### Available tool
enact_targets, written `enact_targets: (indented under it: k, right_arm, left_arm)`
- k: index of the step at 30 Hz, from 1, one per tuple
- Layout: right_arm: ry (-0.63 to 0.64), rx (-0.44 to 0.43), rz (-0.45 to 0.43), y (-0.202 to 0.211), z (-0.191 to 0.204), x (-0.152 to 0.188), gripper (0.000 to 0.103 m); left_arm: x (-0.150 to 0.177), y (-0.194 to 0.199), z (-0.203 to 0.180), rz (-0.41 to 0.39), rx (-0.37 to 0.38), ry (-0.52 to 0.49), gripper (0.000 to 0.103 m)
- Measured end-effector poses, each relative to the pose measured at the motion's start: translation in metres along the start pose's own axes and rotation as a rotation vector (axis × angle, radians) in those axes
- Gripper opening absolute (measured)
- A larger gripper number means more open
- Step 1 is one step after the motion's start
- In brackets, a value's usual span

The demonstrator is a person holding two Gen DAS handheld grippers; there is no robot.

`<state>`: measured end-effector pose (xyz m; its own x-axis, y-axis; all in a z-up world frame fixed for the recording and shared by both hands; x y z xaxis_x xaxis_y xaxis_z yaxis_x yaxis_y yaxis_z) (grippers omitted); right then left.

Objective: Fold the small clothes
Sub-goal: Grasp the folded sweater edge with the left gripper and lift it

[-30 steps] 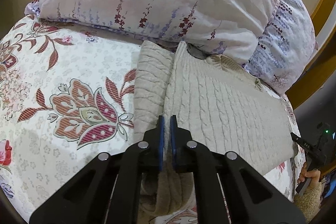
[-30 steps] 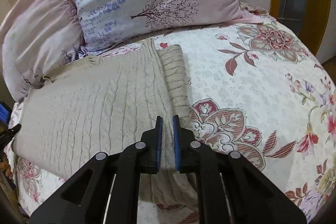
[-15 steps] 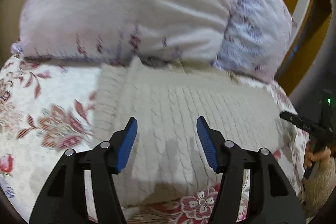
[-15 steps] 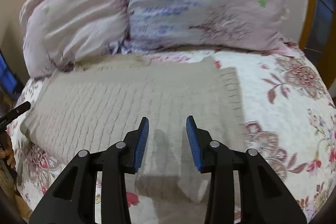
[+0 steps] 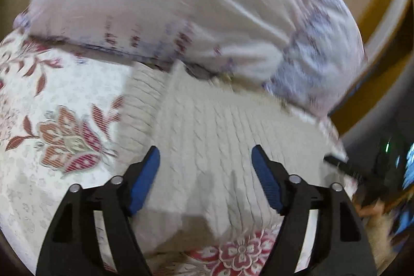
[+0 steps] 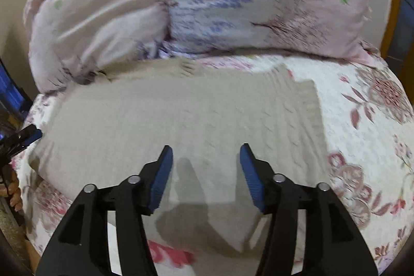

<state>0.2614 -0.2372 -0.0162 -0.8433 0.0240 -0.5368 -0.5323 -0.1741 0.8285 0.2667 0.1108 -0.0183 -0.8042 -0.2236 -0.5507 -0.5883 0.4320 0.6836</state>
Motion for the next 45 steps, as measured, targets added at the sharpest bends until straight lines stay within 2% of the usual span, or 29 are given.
enact_targets:
  k: [4,7,9,11,14,25,28,30,35,37,38,41,45]
  right_arm:
    - [0.051,-0.024,0.012,-0.013,0.032,-0.007,0.059]
    - [0.098,-0.018,0.02,-0.025,0.055,-0.012,0.059]
    - [0.112,-0.008,0.028,-0.032,0.061,-0.012,0.062]
    - [0.119,0.019,0.073,-0.046,0.061,-0.006,0.064]
    - [0.153,0.057,0.052,-0.048,0.064,-0.004,0.065]
    - [0.149,0.052,0.045,-0.047,0.064,-0.004,0.066]
    - [0.149,0.048,0.043,-0.048,0.063,-0.004,0.066]
    - [0.146,0.047,0.042,-0.048,0.064,-0.004,0.066]
    - [0.143,0.043,0.037,-0.046,0.064,-0.003,0.066]
    - [0.14,0.044,0.036,-0.046,0.064,-0.003,0.066]
    - [0.14,0.044,0.036,-0.046,0.064,-0.003,0.066]
    - [0.138,0.044,0.035,-0.046,0.064,-0.002,0.066]
    - [0.138,0.046,0.034,-0.047,0.064,-0.003,0.066]
  left_arm:
    - [-0.018,0.002,0.031,-0.007,-0.011,0.132,0.078]
    - [-0.024,-0.005,0.05,0.016,-0.008,0.226,0.079]
    - [-0.024,-0.011,0.057,0.039,0.009,0.28,0.079]
    - [-0.021,-0.016,0.06,0.055,0.019,0.309,0.079]
    - [-0.023,-0.018,0.059,0.047,0.02,0.313,0.081]
    - [-0.024,-0.035,0.04,0.075,0.046,0.311,0.078]
    - [-0.02,-0.038,0.038,0.089,0.066,0.329,0.07]
    - [-0.019,-0.04,0.036,0.099,0.076,0.338,0.061]
    - [-0.013,-0.043,0.035,0.119,0.064,0.339,0.046]
    - [-0.012,-0.044,0.036,0.13,0.048,0.336,0.035]
    - [-0.011,-0.045,0.037,0.137,0.042,0.334,0.026]
    - [-0.015,-0.04,0.03,0.121,0.069,0.329,0.023]
    - [-0.035,-0.023,-0.006,0.064,0.178,0.283,0.021]
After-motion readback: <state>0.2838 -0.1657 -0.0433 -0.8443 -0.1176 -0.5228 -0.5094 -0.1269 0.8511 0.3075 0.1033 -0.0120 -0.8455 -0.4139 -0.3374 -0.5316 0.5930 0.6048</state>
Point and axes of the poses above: each gripper's, at about its wrist camera, not at the fingertips, and y roughly against the way its jaws point, z to its left, x to its underside, the point moved 9 cm from there along -y, roughly the way its jaws point, and after that the axes turned 4 degrees about z, right-handed, at the moved point
